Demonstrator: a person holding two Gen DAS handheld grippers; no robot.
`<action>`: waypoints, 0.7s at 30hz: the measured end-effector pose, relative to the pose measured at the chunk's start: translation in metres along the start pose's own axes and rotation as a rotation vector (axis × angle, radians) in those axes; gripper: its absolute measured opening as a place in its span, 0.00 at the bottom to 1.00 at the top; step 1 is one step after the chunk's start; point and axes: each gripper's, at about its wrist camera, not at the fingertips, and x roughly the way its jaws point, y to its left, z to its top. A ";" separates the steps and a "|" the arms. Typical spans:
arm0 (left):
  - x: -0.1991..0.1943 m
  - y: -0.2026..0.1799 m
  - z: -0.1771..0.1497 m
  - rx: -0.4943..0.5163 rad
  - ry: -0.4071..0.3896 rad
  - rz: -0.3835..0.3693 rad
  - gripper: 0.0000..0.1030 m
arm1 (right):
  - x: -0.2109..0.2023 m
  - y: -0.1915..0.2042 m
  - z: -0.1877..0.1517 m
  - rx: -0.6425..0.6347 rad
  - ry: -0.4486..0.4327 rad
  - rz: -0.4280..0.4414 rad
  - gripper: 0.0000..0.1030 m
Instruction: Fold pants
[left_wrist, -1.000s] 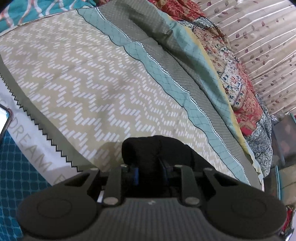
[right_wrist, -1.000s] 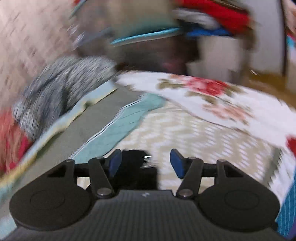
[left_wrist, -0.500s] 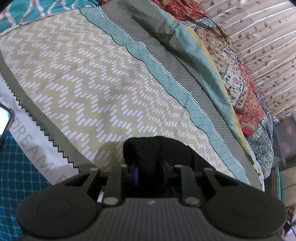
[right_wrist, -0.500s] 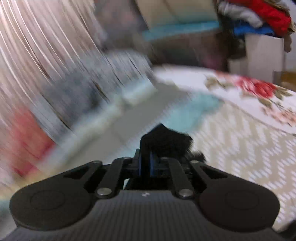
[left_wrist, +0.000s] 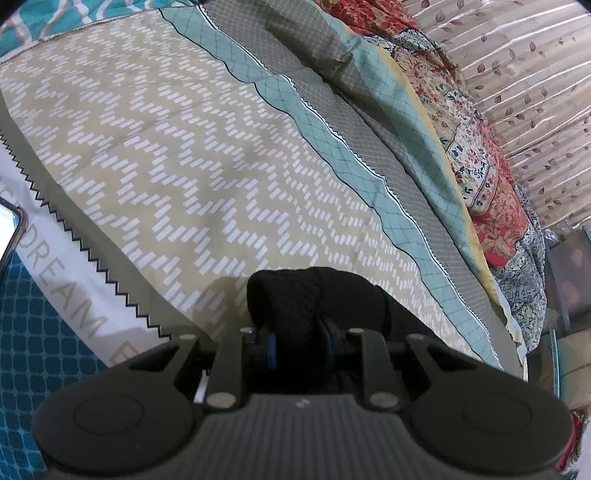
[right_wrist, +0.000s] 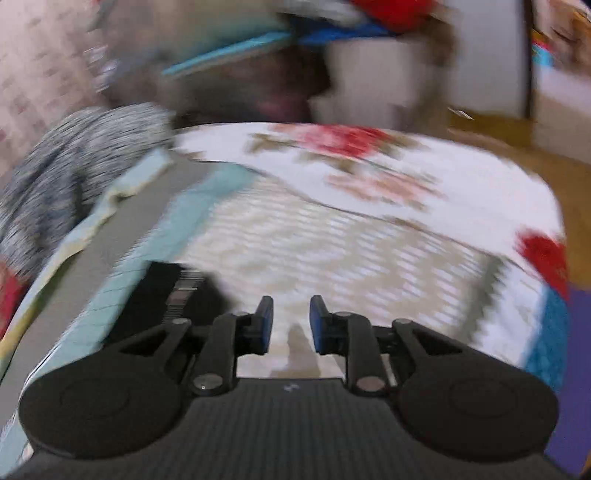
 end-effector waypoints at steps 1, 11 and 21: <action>0.000 0.000 0.000 -0.003 -0.001 0.001 0.20 | 0.004 0.018 0.002 -0.034 0.003 0.033 0.37; 0.005 -0.007 0.008 0.031 -0.010 0.022 0.20 | 0.125 0.140 -0.023 -0.183 0.200 -0.080 0.57; 0.015 -0.048 0.054 0.125 -0.098 0.016 0.14 | 0.078 0.156 0.039 -0.069 -0.121 0.073 0.08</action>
